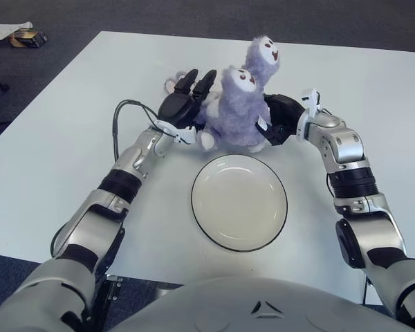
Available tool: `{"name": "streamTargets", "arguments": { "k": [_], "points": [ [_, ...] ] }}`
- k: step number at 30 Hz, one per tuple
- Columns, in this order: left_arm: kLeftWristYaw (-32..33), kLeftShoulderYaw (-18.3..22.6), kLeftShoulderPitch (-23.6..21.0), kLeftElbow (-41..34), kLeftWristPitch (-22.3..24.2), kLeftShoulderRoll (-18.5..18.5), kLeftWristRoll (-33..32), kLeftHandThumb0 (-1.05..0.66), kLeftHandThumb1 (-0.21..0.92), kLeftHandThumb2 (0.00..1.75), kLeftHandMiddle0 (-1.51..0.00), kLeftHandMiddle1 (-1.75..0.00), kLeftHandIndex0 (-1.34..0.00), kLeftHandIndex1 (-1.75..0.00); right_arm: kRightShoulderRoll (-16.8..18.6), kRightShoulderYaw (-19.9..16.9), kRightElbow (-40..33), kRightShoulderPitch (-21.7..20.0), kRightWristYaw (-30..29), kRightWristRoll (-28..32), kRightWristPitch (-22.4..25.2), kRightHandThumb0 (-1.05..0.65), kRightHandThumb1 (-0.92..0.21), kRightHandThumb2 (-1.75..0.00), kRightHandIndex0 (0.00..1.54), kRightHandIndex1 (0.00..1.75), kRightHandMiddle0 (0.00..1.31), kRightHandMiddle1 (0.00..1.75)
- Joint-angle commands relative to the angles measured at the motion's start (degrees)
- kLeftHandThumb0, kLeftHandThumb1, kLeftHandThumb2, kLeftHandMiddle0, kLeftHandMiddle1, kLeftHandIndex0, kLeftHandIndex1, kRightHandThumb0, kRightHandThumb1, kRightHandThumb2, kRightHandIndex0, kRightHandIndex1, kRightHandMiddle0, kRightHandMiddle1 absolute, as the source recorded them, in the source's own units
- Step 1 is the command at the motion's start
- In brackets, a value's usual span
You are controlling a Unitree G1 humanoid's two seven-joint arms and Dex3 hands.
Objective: Put the doll into the plate.
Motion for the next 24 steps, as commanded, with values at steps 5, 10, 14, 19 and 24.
{"name": "streamTargets", "arguments": {
  "k": [5,10,14,19,24],
  "points": [
    [1.70,-0.48,-2.23,1.86,-1.08,-0.88,-0.03,-1.03,0.84,0.23,0.00,0.00,0.00,0.00,-0.12,0.12,-1.49,0.21,2.66,2.85,2.16,0.00,0.00,-1.50,1.01,1.21,0.72,1.75],
    [0.86,-0.86,-2.55,2.85,-2.52,-0.61,-0.39,-1.03,0.83,0.22,0.00,0.00,0.00,0.00,-0.27,-0.16,-1.67,0.02,3.42,4.31,3.50,0.00,0.00,-1.50,1.00,1.21,0.72,1.75],
    [0.26,-1.34,-2.98,3.65,-3.85,-0.21,-0.37,-1.00,0.82,0.22,0.00,0.00,0.00,0.00,-0.10,-0.86,-1.53,-0.22,3.85,5.73,5.14,0.00,0.01,-1.52,1.00,1.23,0.71,1.75],
    [-2.16,-1.73,-3.90,5.41,-7.09,0.48,-1.70,-0.98,0.79,0.25,0.00,0.00,0.00,0.00,-0.35,-1.18,-1.27,-0.71,5.14,7.66,6.32,0.00,0.01,-1.53,1.01,1.25,0.71,1.75],
    [-5.93,-2.55,-5.64,8.03,-11.51,1.45,-3.28,-1.01,0.73,0.40,-0.03,-0.02,0.00,0.00,-1.24,-0.48,-1.11,-0.84,7.30,8.10,5.43,0.00,0.03,-1.56,1.03,1.27,0.70,1.75]
  ]
}}
